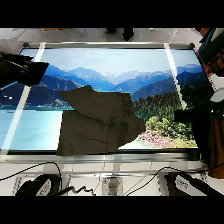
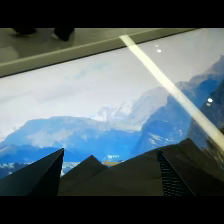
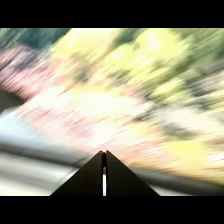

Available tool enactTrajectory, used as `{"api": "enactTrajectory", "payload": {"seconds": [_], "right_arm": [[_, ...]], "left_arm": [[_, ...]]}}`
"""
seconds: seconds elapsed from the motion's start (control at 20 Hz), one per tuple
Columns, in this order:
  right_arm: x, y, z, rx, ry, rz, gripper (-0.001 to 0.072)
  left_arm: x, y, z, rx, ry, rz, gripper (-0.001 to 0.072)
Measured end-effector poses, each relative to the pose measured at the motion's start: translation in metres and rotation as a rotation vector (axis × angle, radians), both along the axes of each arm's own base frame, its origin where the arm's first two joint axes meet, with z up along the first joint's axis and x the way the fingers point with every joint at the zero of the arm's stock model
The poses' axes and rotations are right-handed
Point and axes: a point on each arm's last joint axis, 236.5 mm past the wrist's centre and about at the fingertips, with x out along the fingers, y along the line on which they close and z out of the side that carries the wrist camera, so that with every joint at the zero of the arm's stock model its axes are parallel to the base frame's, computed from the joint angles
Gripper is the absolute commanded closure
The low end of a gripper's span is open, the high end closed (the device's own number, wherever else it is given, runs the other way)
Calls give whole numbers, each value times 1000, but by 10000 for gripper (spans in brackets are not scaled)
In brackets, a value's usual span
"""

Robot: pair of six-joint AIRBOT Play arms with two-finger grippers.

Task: Fold the clothes and pants, and hang the long-sleeved shirts on hangers.

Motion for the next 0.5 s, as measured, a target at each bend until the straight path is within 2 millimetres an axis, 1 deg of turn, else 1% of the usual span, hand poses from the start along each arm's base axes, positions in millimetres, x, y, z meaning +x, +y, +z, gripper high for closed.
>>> {"api": "enactTrajectory", "payload": {"seconds": [0.05,0.1,0.2,0.25,0.3,0.35,0.45,0.5], "right_arm": [[-10,11,-9,64,29,-7,279],[-18,21,-19,118,52,-17,256],[-27,37,-35,191,71,-45,255],[-29,42,-43,206,71,-61,255],[-28,45,-50,215,62,-80,250],[-25,48,-57,221,47,-101,227],[-17,51,-64,233,15,-143,180],[-13,52,-68,242,8,-164,174]], "left_arm": [[0,0,0,0,0,0,43],[0,0,0,0,0,0,43],[0,0,0,0,0,0,43],[0,0,0,0,0,0,43],[0,0,0,0,0,0,43],[0,0,0,0,0,0,43],[-1,0,-1,1,4,-3,43],[-1,-1,-1,1,6,-4,43]]}}
